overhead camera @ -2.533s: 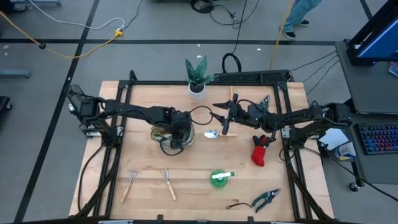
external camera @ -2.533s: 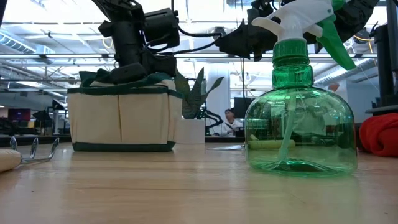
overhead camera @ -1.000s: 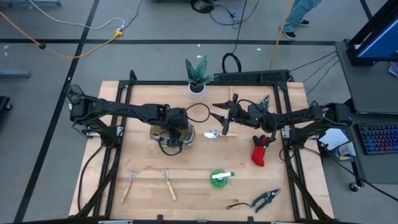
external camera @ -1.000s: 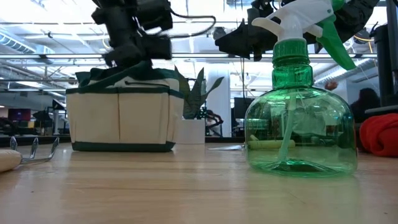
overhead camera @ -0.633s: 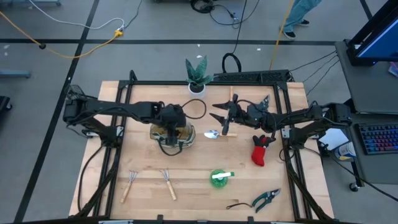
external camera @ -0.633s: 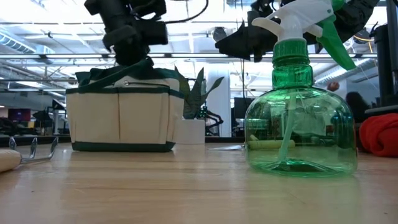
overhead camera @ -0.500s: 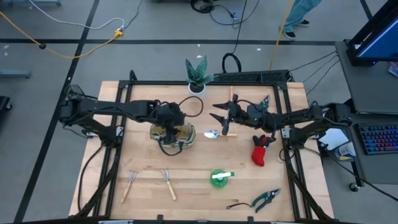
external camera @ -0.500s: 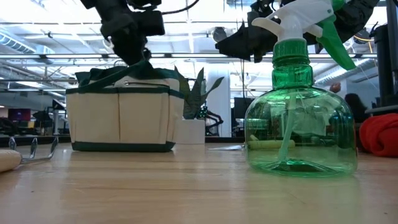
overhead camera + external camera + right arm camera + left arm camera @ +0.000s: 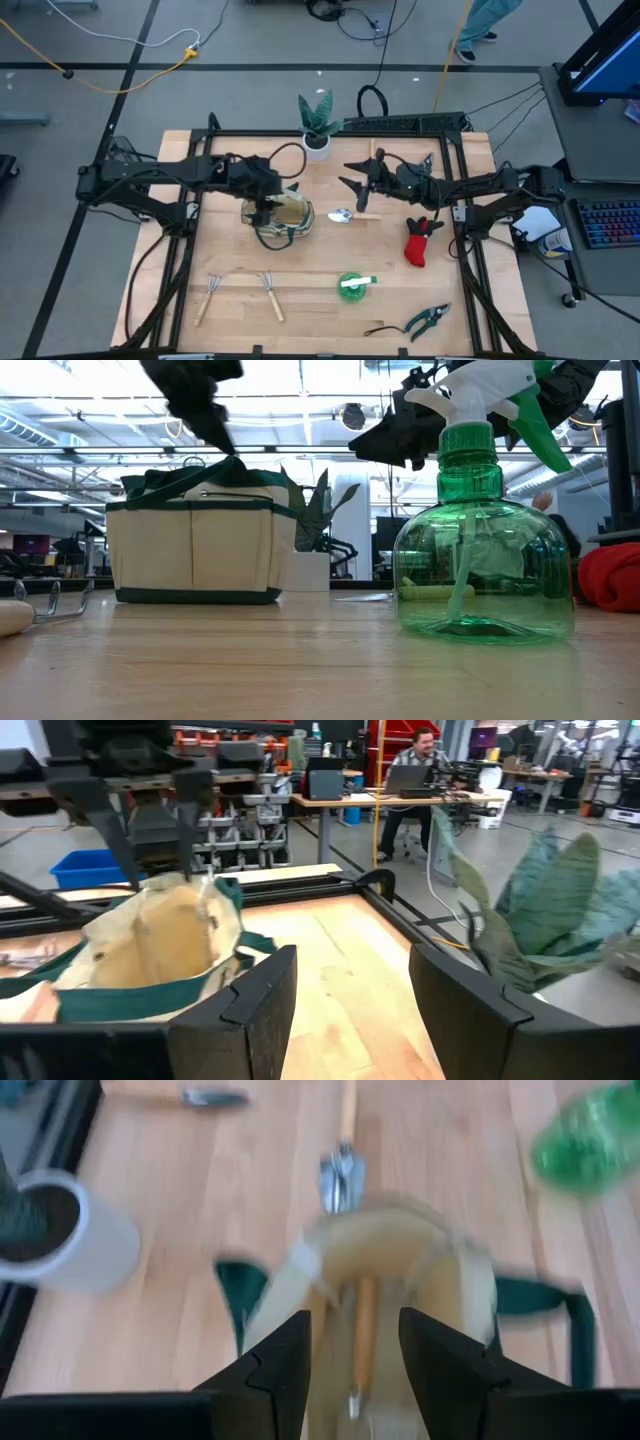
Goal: Pick & Place Garden tools in Gardening bag
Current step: Put the top brown trowel into the white gardening bag
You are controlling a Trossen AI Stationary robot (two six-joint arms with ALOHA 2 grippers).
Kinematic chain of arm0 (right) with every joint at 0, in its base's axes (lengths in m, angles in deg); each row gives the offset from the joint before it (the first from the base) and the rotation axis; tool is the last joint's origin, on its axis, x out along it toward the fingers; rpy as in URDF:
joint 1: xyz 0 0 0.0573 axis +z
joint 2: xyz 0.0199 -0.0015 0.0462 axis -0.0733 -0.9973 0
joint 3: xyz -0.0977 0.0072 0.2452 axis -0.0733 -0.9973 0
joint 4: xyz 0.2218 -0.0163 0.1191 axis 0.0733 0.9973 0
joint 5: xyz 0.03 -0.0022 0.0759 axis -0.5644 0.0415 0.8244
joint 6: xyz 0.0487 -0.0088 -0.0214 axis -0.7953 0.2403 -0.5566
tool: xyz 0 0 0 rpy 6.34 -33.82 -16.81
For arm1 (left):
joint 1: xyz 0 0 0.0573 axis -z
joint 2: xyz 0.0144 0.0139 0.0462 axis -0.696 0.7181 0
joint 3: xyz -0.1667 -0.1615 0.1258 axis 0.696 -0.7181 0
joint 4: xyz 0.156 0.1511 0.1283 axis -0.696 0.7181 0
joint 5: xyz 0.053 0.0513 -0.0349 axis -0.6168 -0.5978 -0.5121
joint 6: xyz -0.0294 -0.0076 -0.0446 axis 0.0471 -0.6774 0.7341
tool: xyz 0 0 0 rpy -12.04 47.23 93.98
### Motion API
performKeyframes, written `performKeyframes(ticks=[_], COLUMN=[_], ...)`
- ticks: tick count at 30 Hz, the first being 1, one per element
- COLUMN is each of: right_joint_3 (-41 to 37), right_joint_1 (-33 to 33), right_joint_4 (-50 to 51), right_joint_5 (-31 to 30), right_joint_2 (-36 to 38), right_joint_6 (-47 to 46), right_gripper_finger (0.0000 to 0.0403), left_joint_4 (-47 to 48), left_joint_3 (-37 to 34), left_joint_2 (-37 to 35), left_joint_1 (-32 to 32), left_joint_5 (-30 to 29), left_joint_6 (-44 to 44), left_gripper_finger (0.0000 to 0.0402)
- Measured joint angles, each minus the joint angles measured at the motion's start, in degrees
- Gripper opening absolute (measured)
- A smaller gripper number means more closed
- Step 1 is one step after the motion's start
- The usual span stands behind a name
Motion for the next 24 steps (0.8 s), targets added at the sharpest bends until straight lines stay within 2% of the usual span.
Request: performKeyframes(ticks=[5, 12, 17, 24], right_joint_3=[0.0, 0.0, 0.0, 0.0], right_joint_1=[-2.1, -5.2, -7.7, -11.6], right_joint_4=[1.7, 7.7, 13.5, 16.9], right_joint_5=[-0.1, -8.4, -11.7, -11.7], right_joint_2=[0.0, 0.0, 0.0, 0.0], right_joint_6=[-2.7, -6.0, -8.7, -10.1], right_gripper_finger=[0.0192, 0.0192, 0.0192, 0.0192], left_joint_4=[-1.0, -1.4, -3.9, -5.0], left_joint_3=[0.0, 0.0, 0.0, 0.0], left_joint_2=[-3.8, -8.9, -11.2, -13.9], left_joint_1=[0.0, -0.2, -0.2, -0.3], left_joint_5=[-0.6, -3.6, -4.7, -5.6], left_joint_6=[-1.0, -2.9, -5.5, -8.1], left_gripper_finger=[0.0159, 0.0159, 0.0159, 0.0159])
